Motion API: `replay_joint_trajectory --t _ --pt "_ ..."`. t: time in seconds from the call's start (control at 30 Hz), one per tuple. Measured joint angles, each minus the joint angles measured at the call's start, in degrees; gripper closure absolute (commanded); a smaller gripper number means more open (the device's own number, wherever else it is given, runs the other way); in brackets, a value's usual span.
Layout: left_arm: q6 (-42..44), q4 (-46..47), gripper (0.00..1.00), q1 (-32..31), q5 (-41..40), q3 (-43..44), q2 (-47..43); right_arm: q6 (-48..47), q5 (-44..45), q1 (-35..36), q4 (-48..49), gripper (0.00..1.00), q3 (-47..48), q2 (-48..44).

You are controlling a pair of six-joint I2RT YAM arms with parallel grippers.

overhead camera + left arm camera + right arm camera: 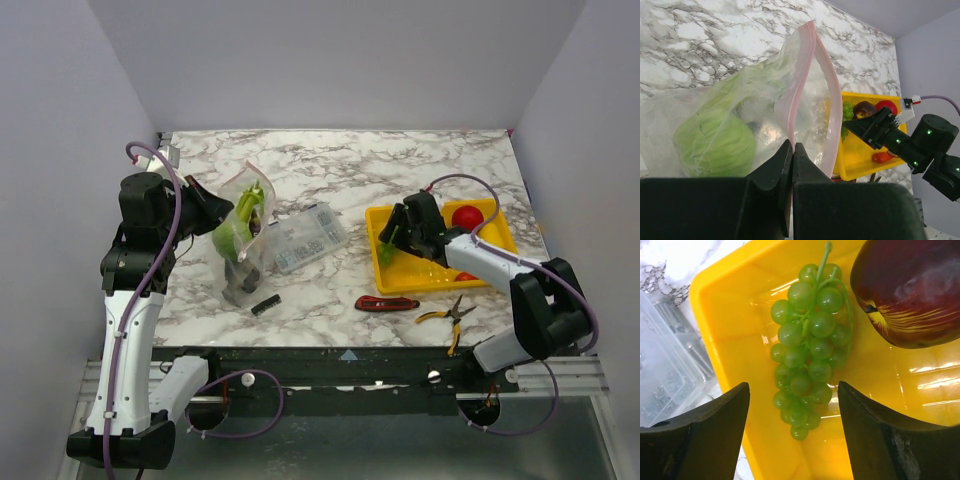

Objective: Place the food in the zip-top bag and seal the zipper
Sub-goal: Pick up the fake fruit from the bin, then place the fake fruit in the zipper food storage bag.

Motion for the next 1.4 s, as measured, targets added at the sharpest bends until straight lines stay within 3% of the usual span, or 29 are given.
replay_joint_trajectory --t 0.23,0.33,0.67,0.9,1.07,1.2,1.4 --pt "0.07 0.04 1.0 0.0 0.81 -0.11 -0.02 0.87 -0.09 0.0 4.07 0.35 -2.73 3.5" --pt "0.04 0.24 1.0 0.0 1.09 -0.33 -0.02 1.2 0.02 0.0 5.84 0.42 -3.8 4.35" --pt "0.07 0.44 1.0 0.0 1.88 -0.42 -0.02 0.24 0.46 0.04 7.56 1.0 -4.61 3.26" --pt "0.09 0.44 1.0 0.0 2.01 -0.42 0.02 -4.24 1.9 0.04 1.62 1.0 -5.14 -9.9" --pt "0.09 0.46 1.0 0.0 2.19 -0.42 0.02 -7.15 -2.32 0.17 1.86 1.0 -1.31 -18.47" --pt "0.09 0.5 1.0 0.0 2.23 -0.42 0.2 -8.33 -7.69 2.93 5.16 1.0 5.9 -18.16" --pt "0.07 0.85 1.0 0.0 2.38 -0.44 0.48 -11.72 -11.8 15.37 14.64 1.0 18.4 -10.62"
